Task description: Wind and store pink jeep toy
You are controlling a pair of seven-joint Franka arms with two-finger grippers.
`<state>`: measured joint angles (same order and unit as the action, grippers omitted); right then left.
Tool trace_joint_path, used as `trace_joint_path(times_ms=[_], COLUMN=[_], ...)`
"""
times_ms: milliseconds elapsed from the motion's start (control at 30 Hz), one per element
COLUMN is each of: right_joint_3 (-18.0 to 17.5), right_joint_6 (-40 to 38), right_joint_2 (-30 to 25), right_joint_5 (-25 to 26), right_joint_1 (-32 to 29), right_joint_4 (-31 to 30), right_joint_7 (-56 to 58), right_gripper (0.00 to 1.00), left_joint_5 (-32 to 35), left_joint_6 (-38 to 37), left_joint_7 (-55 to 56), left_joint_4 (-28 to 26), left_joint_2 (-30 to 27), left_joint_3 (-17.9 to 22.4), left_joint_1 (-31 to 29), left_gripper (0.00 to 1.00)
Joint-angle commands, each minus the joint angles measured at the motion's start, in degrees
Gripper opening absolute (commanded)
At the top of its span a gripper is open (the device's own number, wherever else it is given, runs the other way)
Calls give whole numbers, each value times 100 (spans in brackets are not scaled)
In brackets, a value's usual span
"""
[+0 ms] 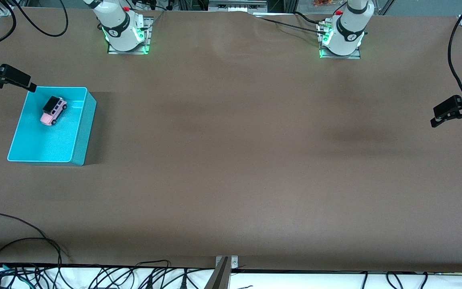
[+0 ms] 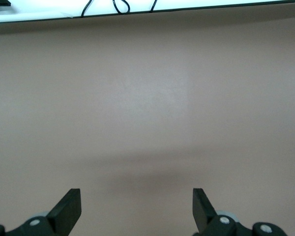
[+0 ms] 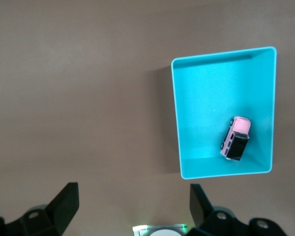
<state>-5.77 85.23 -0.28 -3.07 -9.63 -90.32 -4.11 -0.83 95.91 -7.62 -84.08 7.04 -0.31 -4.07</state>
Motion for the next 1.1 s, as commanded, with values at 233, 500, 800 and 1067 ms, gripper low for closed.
trace_joint_path(times_ms=[233,500,800,1067], right_joint_3=[-65,-214,-171,-136], right_joint_6=[-68,-112,-50,-42], right_joint_2=[124,107,221,291], right_joint_5=[-106,-97,-80,43], right_joint_1=[93,225,163,155], right_joint_4=[427,489,489,489], right_joint_7=[-55,-90,-72,-29], right_gripper=[100,100,100,100], left_joint_5=[145,145,145,145], left_joint_6=[-90,-90,-90,-90], left_joint_7=[-38,-38,-38,-38], left_joint_4=[155,155,155,155], left_joint_2=[52,52,52,52], left_joint_3=[-13,-13,-13,-13], left_joint_1=[21,21,21,29], left_gripper=[100,100,100,100])
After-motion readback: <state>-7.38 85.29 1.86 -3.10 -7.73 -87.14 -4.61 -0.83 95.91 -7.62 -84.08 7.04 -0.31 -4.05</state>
